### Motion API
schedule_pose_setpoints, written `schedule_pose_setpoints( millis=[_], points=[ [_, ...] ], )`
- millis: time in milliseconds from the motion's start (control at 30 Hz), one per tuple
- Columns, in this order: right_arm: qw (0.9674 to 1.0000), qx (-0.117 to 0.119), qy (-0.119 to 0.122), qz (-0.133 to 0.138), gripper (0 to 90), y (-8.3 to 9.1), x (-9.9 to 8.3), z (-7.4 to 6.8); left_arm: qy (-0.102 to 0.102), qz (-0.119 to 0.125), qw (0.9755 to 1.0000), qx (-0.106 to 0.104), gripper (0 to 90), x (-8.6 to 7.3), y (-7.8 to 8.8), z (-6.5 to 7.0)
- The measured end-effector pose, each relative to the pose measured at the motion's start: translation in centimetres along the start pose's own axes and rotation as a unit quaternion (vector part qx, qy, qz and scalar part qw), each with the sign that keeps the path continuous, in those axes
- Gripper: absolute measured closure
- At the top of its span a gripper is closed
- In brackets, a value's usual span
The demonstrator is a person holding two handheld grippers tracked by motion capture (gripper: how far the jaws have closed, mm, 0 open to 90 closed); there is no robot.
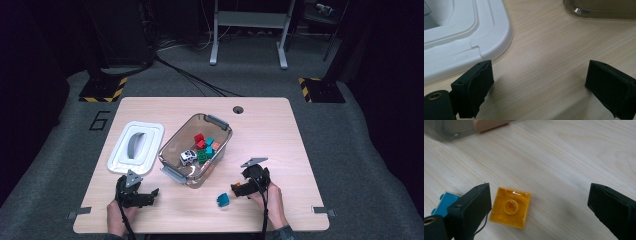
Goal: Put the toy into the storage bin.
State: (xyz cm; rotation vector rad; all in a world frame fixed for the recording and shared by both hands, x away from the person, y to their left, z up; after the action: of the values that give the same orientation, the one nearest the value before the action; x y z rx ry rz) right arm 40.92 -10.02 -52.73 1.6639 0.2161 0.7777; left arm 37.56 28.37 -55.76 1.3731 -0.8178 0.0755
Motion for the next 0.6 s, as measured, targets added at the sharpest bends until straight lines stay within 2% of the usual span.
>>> schedule_pose_setpoints(
  millis=[100,167,333,367,467,600],
  points=[
    [1.0000,0.004,0.004,-0.008,2.2,-0.6,0.0,-0.5,0.000,-0.001,1.0000,0.000,7.6,0.0,0.0,0.0],
    [0.9999,0.001,0.007,-0.012,5.1,-0.8,-0.1,-0.7,-0.001,-0.001,1.0000,-0.001,7.6,0.0,0.0,0.0],
    [0.9998,-0.001,0.009,-0.018,27.2,-1.1,-0.5,-0.8,0.000,-0.002,1.0000,-0.002,7.6,0.0,0.0,0.0],
    [0.9998,-0.007,0.010,-0.016,32.3,-1.0,-0.5,-0.7,0.000,0.000,1.0000,-0.001,7.6,0.0,0.0,0.0],
    [0.9998,-0.009,0.009,-0.017,39.7,-0.9,-0.6,-0.7,0.000,-0.001,1.0000,-0.001,7.6,0.0,0.0,0.0],
    [0.9996,-0.016,0.014,-0.017,57.0,-0.7,-0.6,-0.7,0.000,-0.001,1.0000,-0.002,7.6,0.0,0.0,0.0]
  ],
)
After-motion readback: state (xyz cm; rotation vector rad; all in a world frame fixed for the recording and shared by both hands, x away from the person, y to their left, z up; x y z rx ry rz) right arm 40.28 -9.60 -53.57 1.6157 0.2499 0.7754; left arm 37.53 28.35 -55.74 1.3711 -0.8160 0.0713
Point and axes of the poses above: each handheld gripper's, and its own axes: y roughly backward along the jaws, x roughly out of its top, z roughly to its right, the point moved 4 cm from there along -y, roughly forward along the jaws, and after that the axes turned 14 degrees about -z, right-handed, at the moved point
